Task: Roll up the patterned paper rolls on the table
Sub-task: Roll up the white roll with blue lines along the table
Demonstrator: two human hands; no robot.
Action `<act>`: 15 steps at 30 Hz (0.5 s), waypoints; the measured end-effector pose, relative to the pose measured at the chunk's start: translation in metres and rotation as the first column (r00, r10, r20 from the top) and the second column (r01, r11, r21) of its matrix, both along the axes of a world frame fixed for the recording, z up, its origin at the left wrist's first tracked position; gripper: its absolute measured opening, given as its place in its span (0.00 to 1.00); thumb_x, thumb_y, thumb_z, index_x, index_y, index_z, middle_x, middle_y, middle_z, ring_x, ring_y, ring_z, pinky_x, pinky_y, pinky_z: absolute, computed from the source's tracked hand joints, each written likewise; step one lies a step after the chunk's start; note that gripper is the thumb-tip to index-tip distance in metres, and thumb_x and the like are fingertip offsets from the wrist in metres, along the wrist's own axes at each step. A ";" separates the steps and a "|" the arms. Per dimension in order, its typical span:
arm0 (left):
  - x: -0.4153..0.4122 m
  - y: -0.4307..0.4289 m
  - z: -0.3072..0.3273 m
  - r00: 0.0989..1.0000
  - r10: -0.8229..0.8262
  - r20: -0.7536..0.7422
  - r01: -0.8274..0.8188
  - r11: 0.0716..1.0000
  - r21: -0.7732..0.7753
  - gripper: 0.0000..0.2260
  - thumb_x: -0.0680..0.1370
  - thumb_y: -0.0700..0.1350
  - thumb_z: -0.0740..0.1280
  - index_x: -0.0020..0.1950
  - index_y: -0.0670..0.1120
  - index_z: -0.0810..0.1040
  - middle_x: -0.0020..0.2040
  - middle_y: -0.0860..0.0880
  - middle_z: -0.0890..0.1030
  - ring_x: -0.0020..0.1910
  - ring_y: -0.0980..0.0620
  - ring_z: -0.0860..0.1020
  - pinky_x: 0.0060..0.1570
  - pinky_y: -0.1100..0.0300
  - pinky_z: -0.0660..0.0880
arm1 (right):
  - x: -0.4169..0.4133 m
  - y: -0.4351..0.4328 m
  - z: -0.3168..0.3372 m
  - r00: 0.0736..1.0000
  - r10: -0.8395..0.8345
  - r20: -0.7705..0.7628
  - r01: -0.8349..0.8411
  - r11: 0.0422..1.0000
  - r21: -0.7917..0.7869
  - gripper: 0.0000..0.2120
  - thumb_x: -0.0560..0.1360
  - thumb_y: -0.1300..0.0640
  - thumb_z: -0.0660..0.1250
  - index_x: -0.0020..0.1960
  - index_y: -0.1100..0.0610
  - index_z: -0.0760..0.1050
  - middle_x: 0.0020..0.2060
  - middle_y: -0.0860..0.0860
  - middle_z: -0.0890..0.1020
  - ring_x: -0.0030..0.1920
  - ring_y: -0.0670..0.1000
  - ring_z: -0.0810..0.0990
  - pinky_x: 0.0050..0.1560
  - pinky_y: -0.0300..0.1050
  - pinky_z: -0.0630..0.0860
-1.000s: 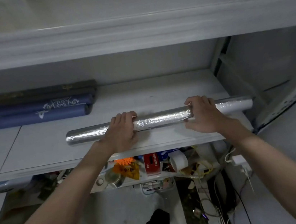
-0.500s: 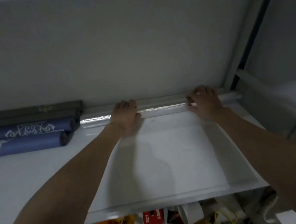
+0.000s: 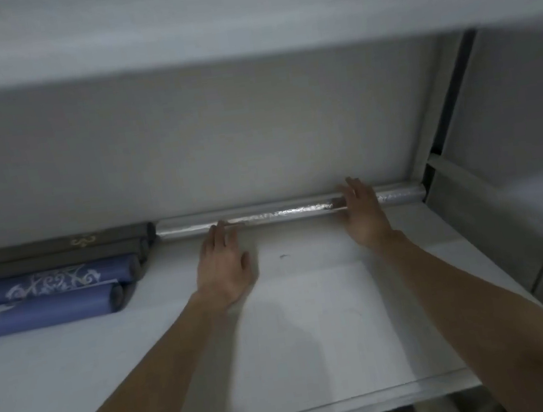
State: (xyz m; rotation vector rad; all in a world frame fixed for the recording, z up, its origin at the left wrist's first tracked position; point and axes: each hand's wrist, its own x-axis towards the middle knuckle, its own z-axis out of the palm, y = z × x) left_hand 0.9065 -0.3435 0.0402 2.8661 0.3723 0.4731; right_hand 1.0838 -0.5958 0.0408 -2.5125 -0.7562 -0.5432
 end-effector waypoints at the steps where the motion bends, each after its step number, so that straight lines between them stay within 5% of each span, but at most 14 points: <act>1: -0.017 -0.002 0.007 1.000 -0.006 -0.006 0.006 0.999 -0.036 0.27 0.79 0.47 0.62 0.76 0.41 0.61 0.77 0.38 0.59 0.76 0.40 0.58 0.75 0.52 0.55 | -0.012 0.003 0.003 1.000 -0.004 0.023 0.004 1.000 -0.007 0.24 0.70 0.68 0.72 0.65 0.70 0.73 0.65 0.70 0.73 0.67 0.70 0.71 0.69 0.63 0.67; 6: -0.124 -0.028 0.048 0.989 -0.032 0.147 0.075 0.953 -0.295 0.11 0.80 0.45 0.65 0.61 0.45 0.77 0.63 0.46 0.75 0.62 0.46 0.74 0.62 0.56 0.70 | -0.132 -0.002 0.033 0.953 0.101 -0.285 -0.049 0.982 0.185 0.15 0.74 0.56 0.73 0.59 0.56 0.78 0.55 0.52 0.78 0.55 0.53 0.78 0.58 0.43 0.72; 11: -0.242 -0.069 0.068 0.987 0.092 0.134 -0.008 0.850 -0.527 0.05 0.80 0.50 0.64 0.53 0.53 0.77 0.52 0.57 0.78 0.51 0.59 0.76 0.44 0.64 0.71 | -0.273 -0.023 0.050 0.775 0.253 -0.579 -0.105 0.955 0.276 0.10 0.75 0.52 0.72 0.56 0.50 0.79 0.50 0.43 0.81 0.50 0.43 0.80 0.55 0.36 0.74; 15: -0.346 -0.092 0.070 0.958 0.267 0.103 -0.128 0.721 -0.681 0.02 0.80 0.49 0.66 0.48 0.55 0.78 0.45 0.60 0.80 0.46 0.64 0.78 0.40 0.71 0.71 | -0.376 -0.030 0.057 0.636 0.367 -0.679 -0.097 0.911 0.401 0.08 0.76 0.54 0.72 0.50 0.41 0.78 0.47 0.38 0.82 0.48 0.36 0.80 0.46 0.25 0.72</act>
